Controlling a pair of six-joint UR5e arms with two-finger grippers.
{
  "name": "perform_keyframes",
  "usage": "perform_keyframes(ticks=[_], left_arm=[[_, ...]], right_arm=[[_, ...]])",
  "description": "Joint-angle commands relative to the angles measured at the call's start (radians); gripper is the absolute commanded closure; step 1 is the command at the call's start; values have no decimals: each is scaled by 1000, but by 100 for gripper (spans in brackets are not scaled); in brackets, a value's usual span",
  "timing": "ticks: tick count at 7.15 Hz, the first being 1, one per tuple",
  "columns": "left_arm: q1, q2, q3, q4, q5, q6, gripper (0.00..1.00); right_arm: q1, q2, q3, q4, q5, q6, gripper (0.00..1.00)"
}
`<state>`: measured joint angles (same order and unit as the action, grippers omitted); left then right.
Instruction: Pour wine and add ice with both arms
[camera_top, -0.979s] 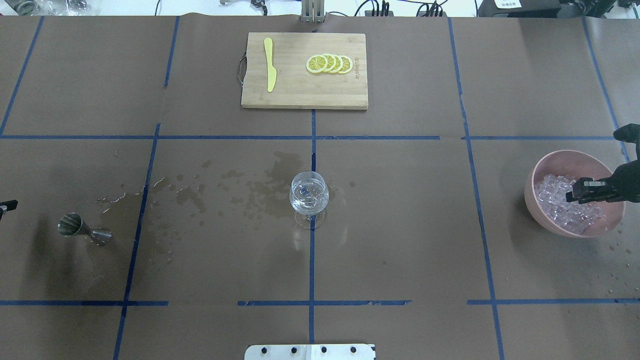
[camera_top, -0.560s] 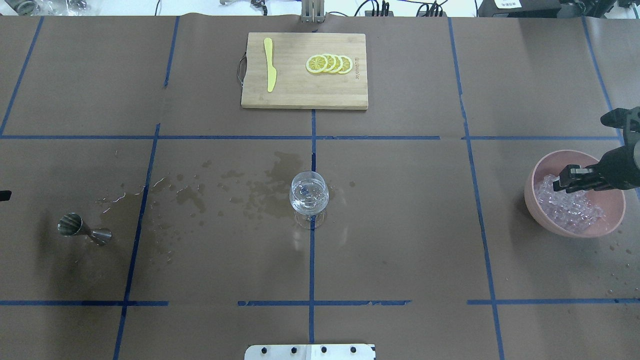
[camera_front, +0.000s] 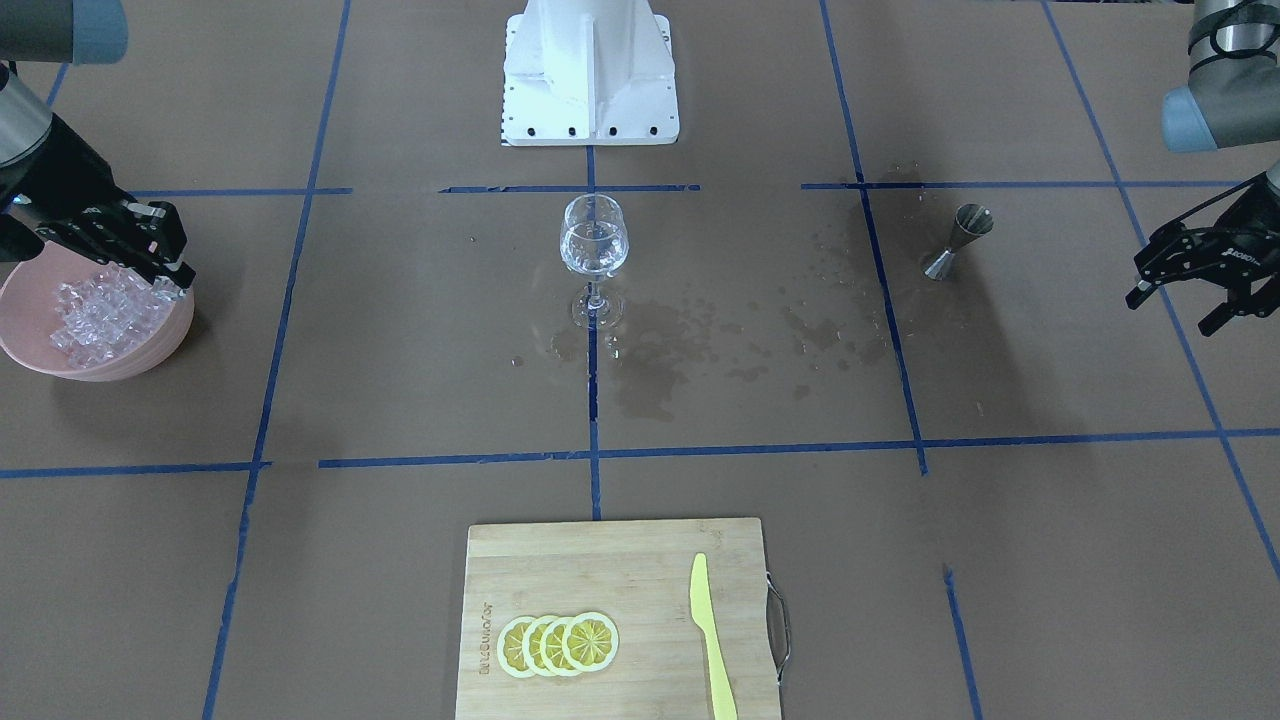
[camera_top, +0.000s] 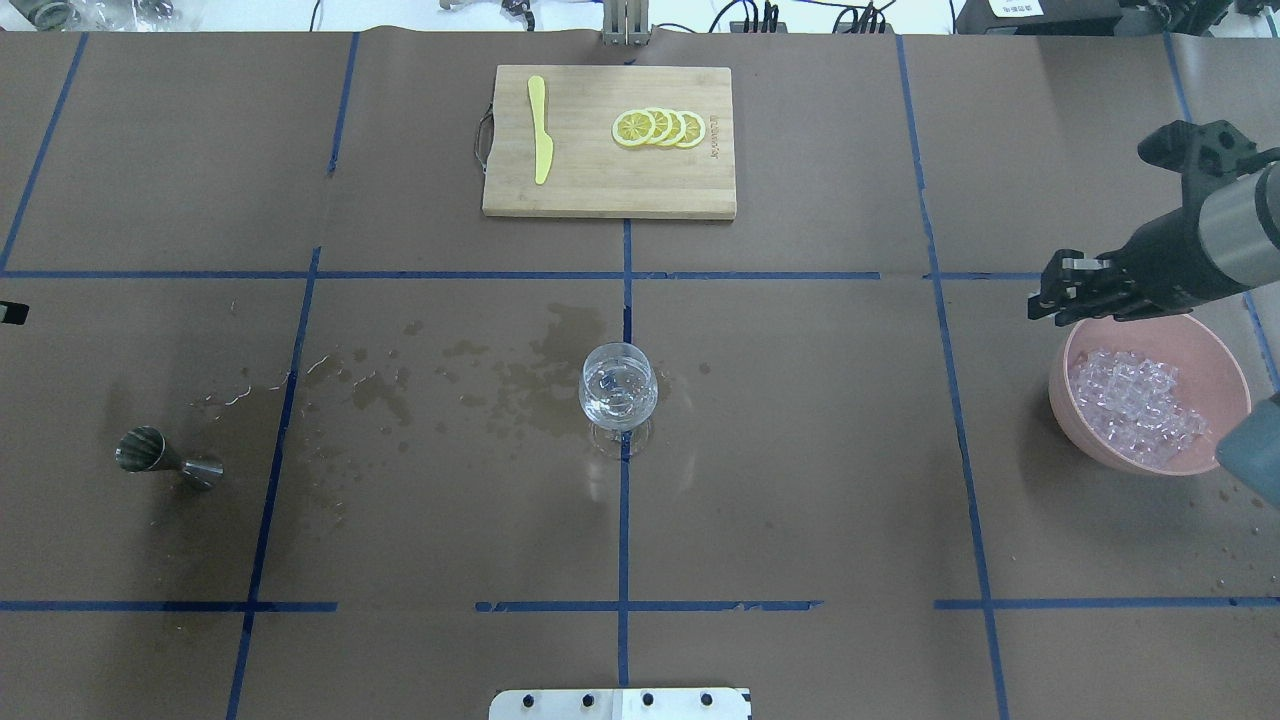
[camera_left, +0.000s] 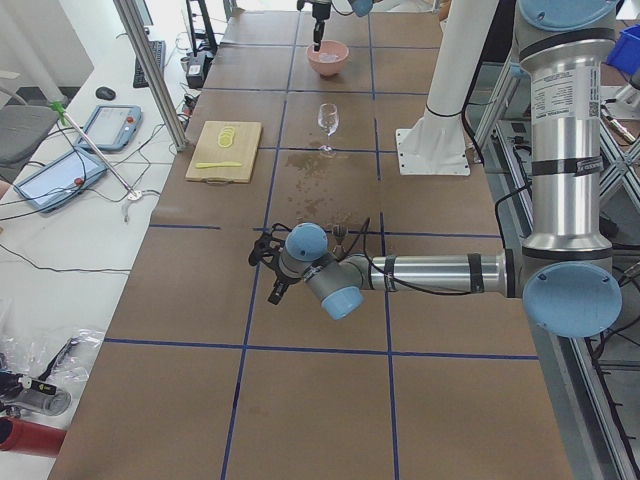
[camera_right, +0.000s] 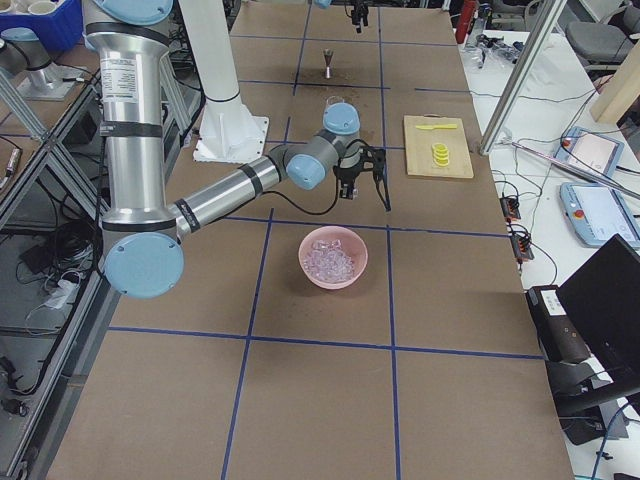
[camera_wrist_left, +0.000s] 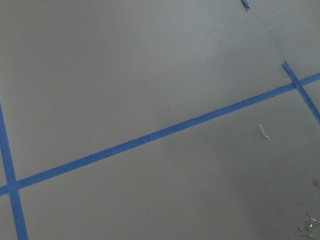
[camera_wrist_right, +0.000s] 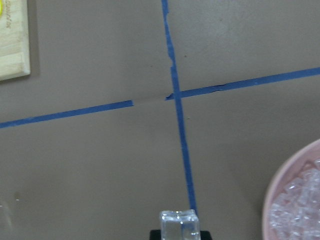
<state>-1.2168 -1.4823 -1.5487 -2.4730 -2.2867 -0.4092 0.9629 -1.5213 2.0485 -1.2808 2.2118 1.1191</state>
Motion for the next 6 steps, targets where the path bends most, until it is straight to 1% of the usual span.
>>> perform_keyframes(ticks=[1,2,3,4,5,6], left_arm=[[-77,-73,-5,284,3,347,0],[-198,-91,-16,463,7,541,0],[-266,-107,-60,579,6,579,0],[-292,-95,-95,624,1,586,0],[-294,-64,-103,619,-5,586,0],[-293,-61,-108,617,-7,575,0]], right_arm=[[-121,138,18,-14,-38,214,100],[-212,197,18,-20,-103,334,100],[-287,307,18,-131,-183,373,100],[-365,449,21,-307,-273,381,100],[-428,536,21,-390,-335,440,100],[-473,561,18,-391,-372,480,100]])
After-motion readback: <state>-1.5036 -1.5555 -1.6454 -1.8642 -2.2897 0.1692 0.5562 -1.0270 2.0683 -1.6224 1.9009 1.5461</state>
